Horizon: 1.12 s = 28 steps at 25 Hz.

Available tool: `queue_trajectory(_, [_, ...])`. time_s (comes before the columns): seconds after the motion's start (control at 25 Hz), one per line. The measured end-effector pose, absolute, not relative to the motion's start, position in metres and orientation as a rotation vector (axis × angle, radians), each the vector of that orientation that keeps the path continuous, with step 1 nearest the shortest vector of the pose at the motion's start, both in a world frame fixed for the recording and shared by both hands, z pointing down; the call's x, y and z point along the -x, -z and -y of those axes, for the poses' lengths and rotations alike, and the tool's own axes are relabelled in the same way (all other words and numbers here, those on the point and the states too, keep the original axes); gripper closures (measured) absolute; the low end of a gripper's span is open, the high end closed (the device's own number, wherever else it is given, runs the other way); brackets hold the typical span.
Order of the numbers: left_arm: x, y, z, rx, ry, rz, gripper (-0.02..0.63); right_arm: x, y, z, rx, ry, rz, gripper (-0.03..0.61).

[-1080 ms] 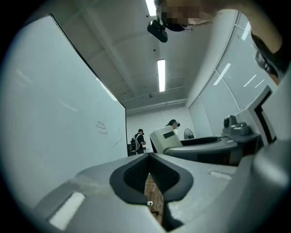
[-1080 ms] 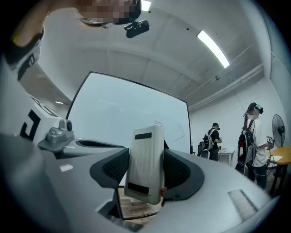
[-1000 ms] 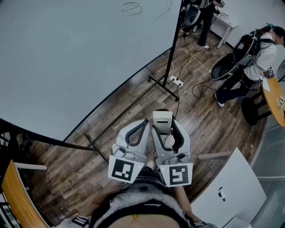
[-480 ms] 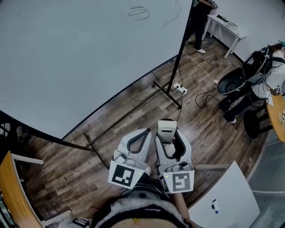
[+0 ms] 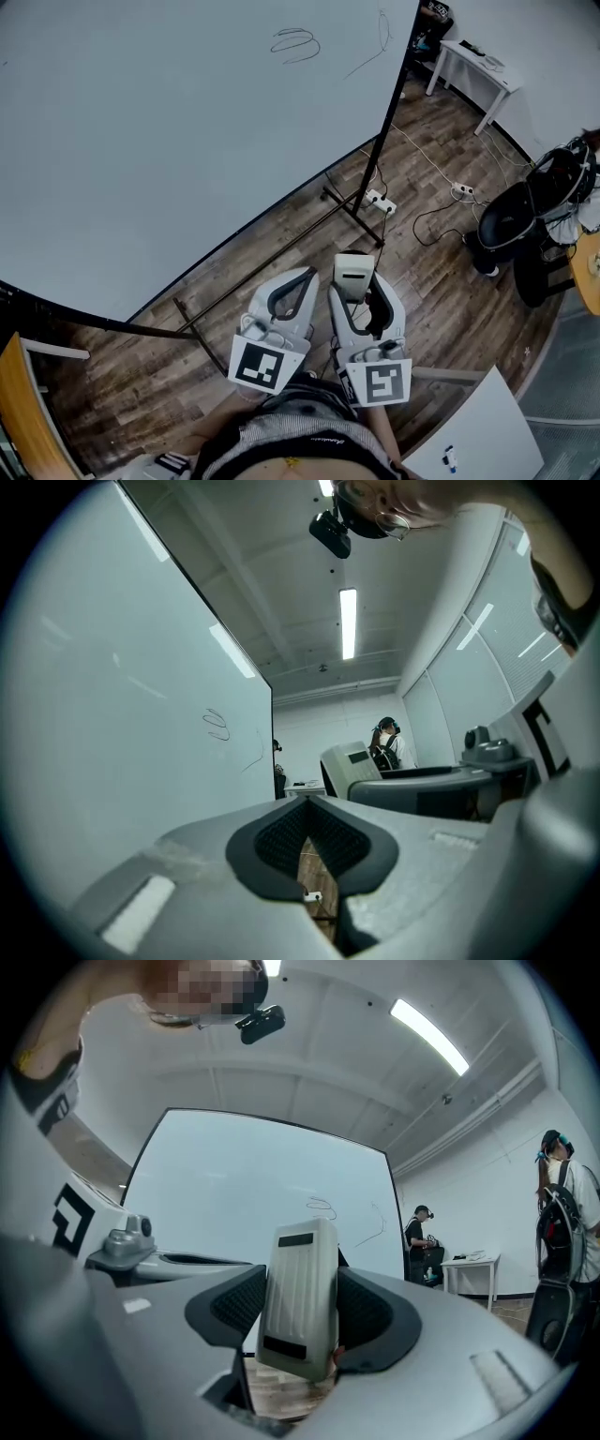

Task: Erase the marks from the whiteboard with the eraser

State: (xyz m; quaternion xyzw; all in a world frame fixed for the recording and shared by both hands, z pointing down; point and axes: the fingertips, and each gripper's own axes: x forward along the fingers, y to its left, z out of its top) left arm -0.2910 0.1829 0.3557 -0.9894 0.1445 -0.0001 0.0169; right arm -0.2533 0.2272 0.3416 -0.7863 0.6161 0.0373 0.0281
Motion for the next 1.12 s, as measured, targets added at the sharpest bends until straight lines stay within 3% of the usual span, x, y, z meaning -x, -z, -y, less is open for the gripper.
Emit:
queue_trajectory(0.56, [0.184,-0.341,-0.046,3.056,-0.058,-0.416,0.615,0.154,-0.330,-0.090,2.394,-0.154,-1.913,0.335])
queue_trajectory(1.12, [0.142,-0.352,0.042,2.989,-0.006,-0.666,0.615,0.105,-0.331,0.014,2.157,-0.162,-2.132,0.336])
